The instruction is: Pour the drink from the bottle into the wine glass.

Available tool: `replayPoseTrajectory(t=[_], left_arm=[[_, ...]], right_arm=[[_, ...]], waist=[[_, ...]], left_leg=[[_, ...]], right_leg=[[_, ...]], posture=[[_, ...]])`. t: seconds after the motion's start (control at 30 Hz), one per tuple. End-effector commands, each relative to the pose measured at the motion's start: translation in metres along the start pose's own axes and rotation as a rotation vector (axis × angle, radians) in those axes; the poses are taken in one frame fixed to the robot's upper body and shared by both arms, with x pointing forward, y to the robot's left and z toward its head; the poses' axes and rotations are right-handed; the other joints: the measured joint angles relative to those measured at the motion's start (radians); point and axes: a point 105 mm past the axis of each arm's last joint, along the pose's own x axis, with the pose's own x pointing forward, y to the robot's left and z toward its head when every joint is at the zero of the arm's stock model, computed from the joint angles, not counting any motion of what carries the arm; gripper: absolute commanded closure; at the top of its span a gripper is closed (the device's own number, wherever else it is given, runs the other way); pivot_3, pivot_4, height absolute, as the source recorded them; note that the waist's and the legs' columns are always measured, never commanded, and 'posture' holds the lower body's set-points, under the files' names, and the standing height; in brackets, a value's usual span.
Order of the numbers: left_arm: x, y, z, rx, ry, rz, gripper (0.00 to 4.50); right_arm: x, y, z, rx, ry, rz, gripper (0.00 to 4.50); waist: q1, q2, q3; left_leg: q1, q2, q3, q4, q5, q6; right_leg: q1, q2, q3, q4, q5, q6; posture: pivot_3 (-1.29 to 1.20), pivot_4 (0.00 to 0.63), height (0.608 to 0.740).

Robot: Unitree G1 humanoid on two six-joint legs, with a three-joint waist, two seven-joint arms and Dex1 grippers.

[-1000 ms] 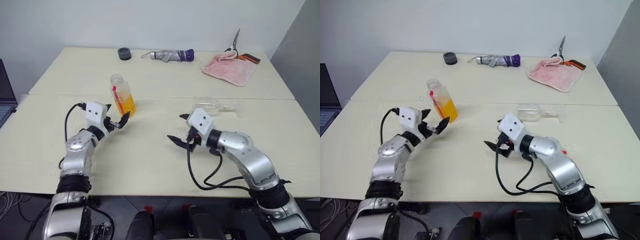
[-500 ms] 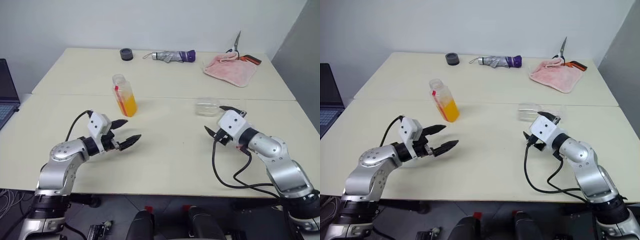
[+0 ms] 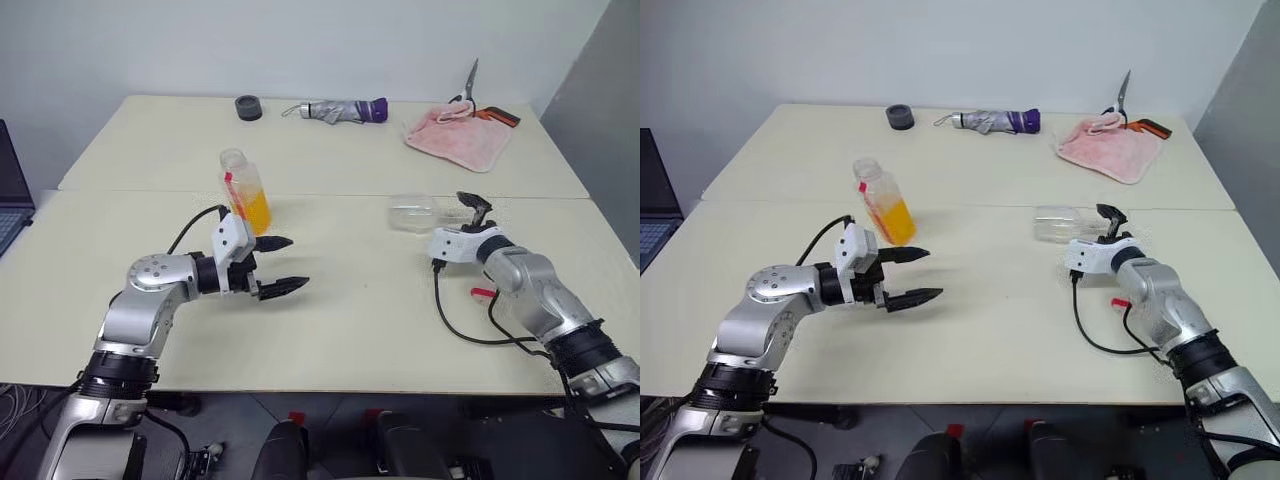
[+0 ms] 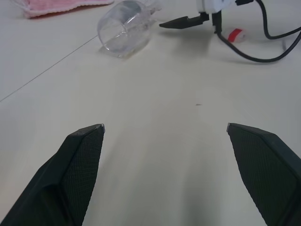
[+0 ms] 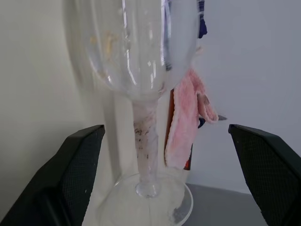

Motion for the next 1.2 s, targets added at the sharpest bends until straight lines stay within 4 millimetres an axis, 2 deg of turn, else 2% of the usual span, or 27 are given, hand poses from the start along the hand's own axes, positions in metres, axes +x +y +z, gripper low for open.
replayPoseTrajectory(t=[0.03,0.4,0.5,0.77,0.83,0.87,0.97,1.07,1.2], left_arm=[[0.004,0.002,0.012,0.050,-0.036,-0.005,0.03],[0.013,0.000,0.011,0.050,-0.055,-0.008,0.03],[0.015,-0.001,0.010,0.049,-0.058,-0.009,0.00],[0.018,0.000,0.008,0.043,-0.061,-0.002,0.00],[0.018,0.001,0.008,0.044,-0.060,0.003,0.00],[0.018,0.001,0.008,0.043,-0.060,0.009,0.00],[0.015,0.003,0.008,0.034,-0.062,0.028,0.00],[0.010,0.006,0.007,0.001,-0.069,0.065,0.00],[-0.005,0.012,0.006,-0.056,-0.082,0.133,0.00]], right_arm=[[0.010,-0.010,-0.001,-0.087,0.015,-0.070,0.00],[0.028,0.003,-0.015,-0.091,0.104,-0.105,0.00],[0.031,0.008,-0.016,-0.069,0.112,-0.088,0.60],[0.038,0.019,-0.015,-0.043,0.113,-0.043,3.43],[0.040,0.018,-0.016,-0.035,0.117,-0.044,4.17],[0.041,0.015,-0.016,-0.026,0.116,-0.056,4.39],[0.043,0.002,-0.014,0.031,0.106,-0.104,4.39],[0.040,-0.015,-0.007,0.205,0.072,-0.171,4.39],[0.031,-0.027,0.039,0.581,-0.134,-0.205,4.39]], waist=[[-0.001,0.000,0.000],[-0.014,0.000,0.000],[-0.016,0.000,0.000],[-0.022,-0.001,-0.001],[-0.026,-0.003,-0.002],[-0.027,-0.003,-0.002],[-0.027,-0.003,-0.002],[-0.027,-0.003,-0.002],[-0.039,-0.003,-0.002]], left_leg=[[0.000,0.000,0.000,0.000,0.000,0.000],[0.000,0.000,0.000,0.000,0.000,0.000],[0.001,0.000,0.000,0.001,0.000,0.000],[0.004,0.000,0.000,0.001,0.000,0.000],[0.005,0.000,0.000,0.001,0.000,0.000],[0.005,0.001,0.001,0.001,0.000,0.000],[0.006,0.000,0.000,0.001,0.000,0.000],[0.005,0.000,0.001,0.001,0.000,0.000],[0.004,0.002,0.000,-0.001,0.000,0.000]], right_leg=[[0.000,0.000,0.000,0.000,0.000,0.000],[0.000,0.000,0.001,0.001,0.000,0.000],[0.000,0.000,0.001,0.001,0.000,0.000],[0.003,0.000,0.001,0.001,0.000,0.000],[0.004,0.000,0.001,0.002,0.000,0.000],[0.004,0.000,0.001,0.002,0.000,0.000],[0.004,0.000,0.001,0.002,0.000,0.000],[0.004,0.000,0.002,0.002,0.000,0.000],[0.002,-0.001,0.002,0.001,0.000,0.000]], posture=[[0.00,0.150,0.740],[0.00,0.150,0.740],[0.00,0.150,0.740],[0.00,0.150,0.740],[0.00,0.150,0.740],[0.00,0.150,0.740],[0.00,0.150,0.740],[0.00,0.150,0.740],[0.00,0.150,0.740]])
